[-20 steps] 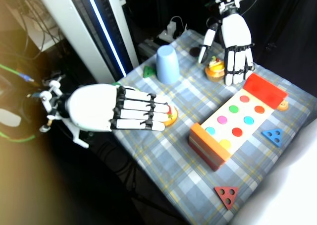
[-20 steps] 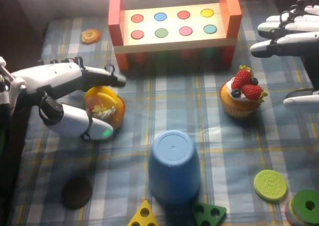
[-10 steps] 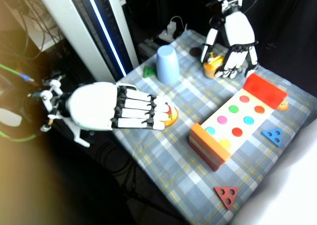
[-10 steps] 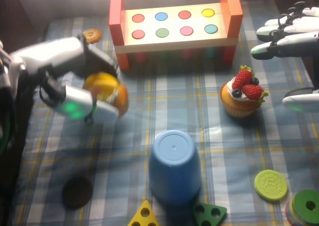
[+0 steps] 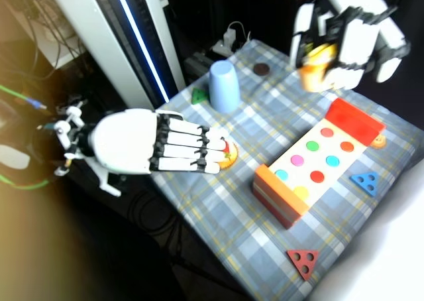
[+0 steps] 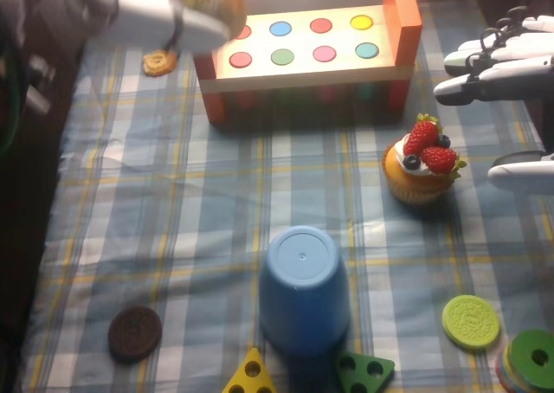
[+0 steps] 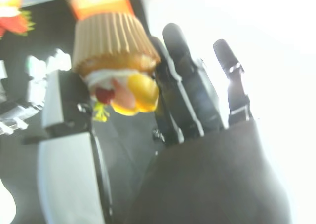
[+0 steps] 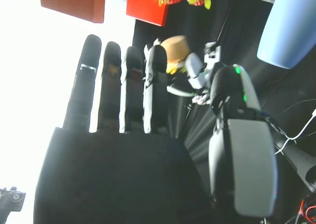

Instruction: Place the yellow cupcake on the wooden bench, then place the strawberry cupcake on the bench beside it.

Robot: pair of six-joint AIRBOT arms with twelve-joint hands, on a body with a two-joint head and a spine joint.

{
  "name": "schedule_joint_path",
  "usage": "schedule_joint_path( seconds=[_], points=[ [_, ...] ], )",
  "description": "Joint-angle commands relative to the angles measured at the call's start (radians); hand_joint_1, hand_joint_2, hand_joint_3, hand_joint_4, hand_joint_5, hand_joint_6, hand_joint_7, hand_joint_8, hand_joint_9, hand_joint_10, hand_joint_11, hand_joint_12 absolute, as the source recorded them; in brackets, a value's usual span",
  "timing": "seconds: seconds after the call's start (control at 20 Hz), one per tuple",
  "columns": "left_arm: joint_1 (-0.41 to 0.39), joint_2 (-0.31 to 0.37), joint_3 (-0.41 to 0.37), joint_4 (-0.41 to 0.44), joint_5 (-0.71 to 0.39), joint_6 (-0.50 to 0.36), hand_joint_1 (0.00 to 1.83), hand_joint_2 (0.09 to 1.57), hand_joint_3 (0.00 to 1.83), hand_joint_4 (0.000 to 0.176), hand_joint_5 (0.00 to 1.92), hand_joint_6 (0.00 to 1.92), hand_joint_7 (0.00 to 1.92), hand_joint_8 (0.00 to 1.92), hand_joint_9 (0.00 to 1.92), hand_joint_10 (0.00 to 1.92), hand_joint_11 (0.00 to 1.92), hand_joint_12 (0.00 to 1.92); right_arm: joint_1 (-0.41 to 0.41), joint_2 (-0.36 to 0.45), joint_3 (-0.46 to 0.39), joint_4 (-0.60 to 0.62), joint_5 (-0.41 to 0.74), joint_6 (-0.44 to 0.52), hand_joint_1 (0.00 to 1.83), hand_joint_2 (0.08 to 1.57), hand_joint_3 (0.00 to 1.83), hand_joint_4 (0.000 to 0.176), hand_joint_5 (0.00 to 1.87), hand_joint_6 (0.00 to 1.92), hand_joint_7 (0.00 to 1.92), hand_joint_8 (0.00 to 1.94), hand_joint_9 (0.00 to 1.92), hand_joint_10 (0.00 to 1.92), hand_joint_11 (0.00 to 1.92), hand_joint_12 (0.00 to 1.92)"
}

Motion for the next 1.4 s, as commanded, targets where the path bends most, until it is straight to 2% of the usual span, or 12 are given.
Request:
schedule_joint_path(
  seconds=[0.0,0.05,0.1,0.15,0.2,0.3,0.45,0.65,0.9,1.1,1.25,1.35],
  points=[
    [-0.026,-0.017,0.022,0.001,-0.046,-0.003,1.08,1.07,0.00,0.065,1.06,0.85,1.06,0.01,0.94,0.03,0.23,1.25,0.015,-0.004,0.007,0.032,0.114,0.005,0.56,1.19,0.01,0.019,0.52,0.00,0.45,0.01,0.37,0.02,0.16,0.65],
    [-0.033,-0.024,0.032,-0.003,-0.036,-0.001,1.08,1.07,0.00,0.065,1.06,0.85,1.06,0.01,0.94,0.03,0.23,1.25,0.015,-0.004,0.007,0.032,0.114,0.005,0.56,1.19,0.01,0.019,0.52,0.00,0.45,0.01,0.37,0.02,0.16,0.65],
    [-0.054,-0.057,0.072,-0.031,0.000,0.025,1.05,1.08,0.00,0.138,1.04,0.88,1.03,0.00,0.89,0.01,0.21,1.26,0.015,-0.009,0.011,0.029,0.114,0.008,0.58,1.19,0.00,0.025,0.51,0.00,0.45,0.01,0.38,0.02,0.16,0.65],
    [-0.063,-0.079,0.095,-0.060,0.020,0.065,1.01,1.03,0.00,0.048,0.88,0.33,0.98,0.00,0.82,0.00,0.13,1.26,0.015,-0.011,0.013,0.028,0.114,0.010,0.57,1.19,0.00,0.036,0.50,0.00,0.45,0.00,0.39,0.02,0.17,0.66],
    [-0.072,-0.104,0.122,-0.103,0.043,0.118,0.97,1.03,0.00,0.040,0.88,0.11,0.94,0.00,0.77,0.00,0.06,1.26,0.015,-0.014,0.015,0.027,0.114,0.011,0.57,1.19,0.00,0.027,0.49,0.00,0.45,0.01,0.40,0.02,0.18,0.66],
    [-0.083,-0.168,0.185,-0.241,0.106,0.306,0.97,1.03,0.00,0.041,0.89,0.02,0.98,0.01,0.80,0.03,0.03,1.28,0.015,-0.018,0.019,0.022,0.114,0.013,0.60,1.19,0.00,0.011,0.50,0.00,0.47,0.01,0.41,0.02,0.18,0.67],
    [-0.078,-0.221,0.245,-0.422,0.139,0.510,0.88,0.98,0.00,0.099,0.80,0.00,0.88,0.00,0.74,0.01,0.00,1.15,0.018,-0.023,0.024,0.015,0.114,0.019,0.61,1.18,0.00,0.002,0.51,0.01,0.48,0.01,0.43,0.02,0.20,0.68],
    [-0.069,-0.288,0.327,-0.665,0.165,0.771,0.85,1.01,0.01,0.097,0.80,0.00,0.83,0.00,0.67,0.00,0.00,1.09,0.019,-0.032,0.037,0.005,0.114,0.038,0.61,1.18,0.00,0.006,0.52,0.00,0.49,0.00,0.45,0.00,0.18,0.76],
    [-0.039,-0.320,0.373,-0.696,0.184,0.777,0.80,1.04,0.00,0.052,0.80,0.00,0.84,0.01,0.72,0.03,0.00,1.13,0.022,-0.037,0.041,-0.002,0.114,0.044,0.61,1.19,0.00,0.000,0.53,0.00,0.50,0.00,0.45,0.00,0.15,0.76],
    [-0.031,-0.314,0.363,-0.704,0.182,0.777,0.81,1.01,0.00,0.053,0.78,0.00,0.83,0.01,0.71,0.01,0.00,1.06,0.022,-0.037,0.042,-0.002,0.114,0.047,0.57,1.21,0.00,0.000,0.52,0.00,0.49,0.00,0.45,0.00,0.18,0.69],
    [-0.026,-0.286,0.323,-0.703,0.139,0.777,0.91,0.96,0.00,0.097,0.63,0.00,0.63,0.00,0.53,0.00,0.00,0.83,0.022,-0.040,0.042,-0.002,0.114,0.047,0.58,1.21,0.00,0.017,0.50,0.00,0.48,0.00,0.44,0.00,0.17,0.69],
    [-0.015,-0.250,0.278,-0.586,0.091,0.642,0.87,0.91,0.00,0.165,0.35,0.00,0.36,0.00,0.28,0.00,0.00,0.51,0.025,-0.043,0.044,-0.002,0.114,0.047,0.64,1.19,0.00,0.031,0.50,0.00,0.46,0.00,0.43,0.00,0.17,0.69]
  ],
)
